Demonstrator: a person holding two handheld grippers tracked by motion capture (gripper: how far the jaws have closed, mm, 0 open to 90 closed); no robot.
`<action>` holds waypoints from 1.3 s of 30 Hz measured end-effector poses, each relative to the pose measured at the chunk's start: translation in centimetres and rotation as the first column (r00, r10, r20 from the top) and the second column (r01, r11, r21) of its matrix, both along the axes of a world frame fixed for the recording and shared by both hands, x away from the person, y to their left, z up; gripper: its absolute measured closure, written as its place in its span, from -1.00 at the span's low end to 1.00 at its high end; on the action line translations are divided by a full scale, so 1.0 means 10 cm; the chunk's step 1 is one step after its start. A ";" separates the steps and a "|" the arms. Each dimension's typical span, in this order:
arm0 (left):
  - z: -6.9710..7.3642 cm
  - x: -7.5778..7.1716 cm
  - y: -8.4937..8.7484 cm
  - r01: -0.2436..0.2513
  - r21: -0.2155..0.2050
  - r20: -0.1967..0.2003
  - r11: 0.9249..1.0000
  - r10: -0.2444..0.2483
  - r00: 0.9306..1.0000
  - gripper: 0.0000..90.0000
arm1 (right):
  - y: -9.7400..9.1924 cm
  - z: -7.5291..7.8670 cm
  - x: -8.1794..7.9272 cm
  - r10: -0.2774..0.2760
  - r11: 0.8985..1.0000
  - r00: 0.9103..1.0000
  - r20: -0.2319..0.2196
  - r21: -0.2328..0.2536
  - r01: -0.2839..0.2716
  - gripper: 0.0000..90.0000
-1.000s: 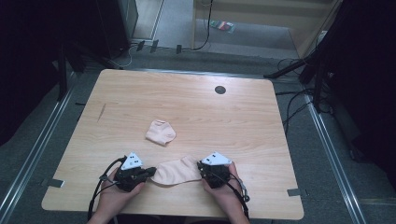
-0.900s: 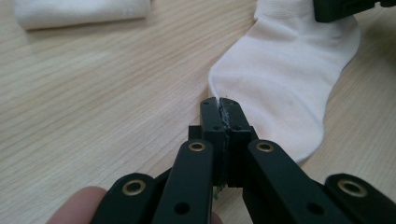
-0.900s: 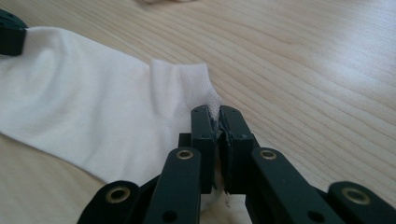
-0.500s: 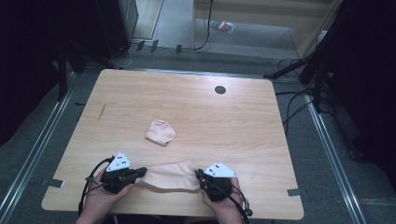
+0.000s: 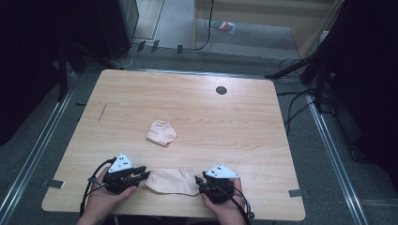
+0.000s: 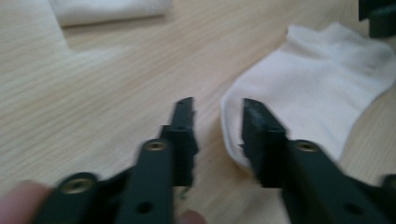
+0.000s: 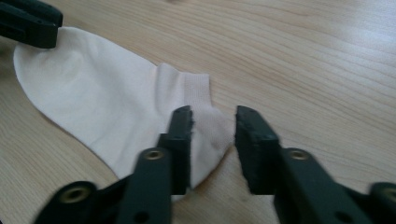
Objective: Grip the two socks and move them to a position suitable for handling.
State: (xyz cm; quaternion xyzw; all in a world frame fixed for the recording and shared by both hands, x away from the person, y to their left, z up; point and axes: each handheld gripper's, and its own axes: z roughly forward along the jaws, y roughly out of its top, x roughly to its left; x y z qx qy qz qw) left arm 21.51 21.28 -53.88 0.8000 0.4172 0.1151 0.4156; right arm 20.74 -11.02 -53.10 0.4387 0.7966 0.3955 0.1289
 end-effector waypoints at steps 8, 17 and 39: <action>0.00 0.09 0.23 -0.127 -0.088 0.124 0.988 0.137 0.983 -0.20 | -0.06 0.10 0.03 -0.017 0.999 0.997 0.069 0.049 0.014 0.12; -0.04 0.24 0.46 -0.268 -0.166 0.117 0.949 0.289 0.950 -0.69 | 0.21 0.31 0.26 0.017 0.999 0.986 0.163 0.045 -0.025 -0.01; -0.12 0.32 0.48 -0.319 -0.165 0.087 0.933 0.336 0.938 -0.67 | 1.07 0.16 1.67 0.148 0.986 0.985 0.085 -0.091 -0.141 0.32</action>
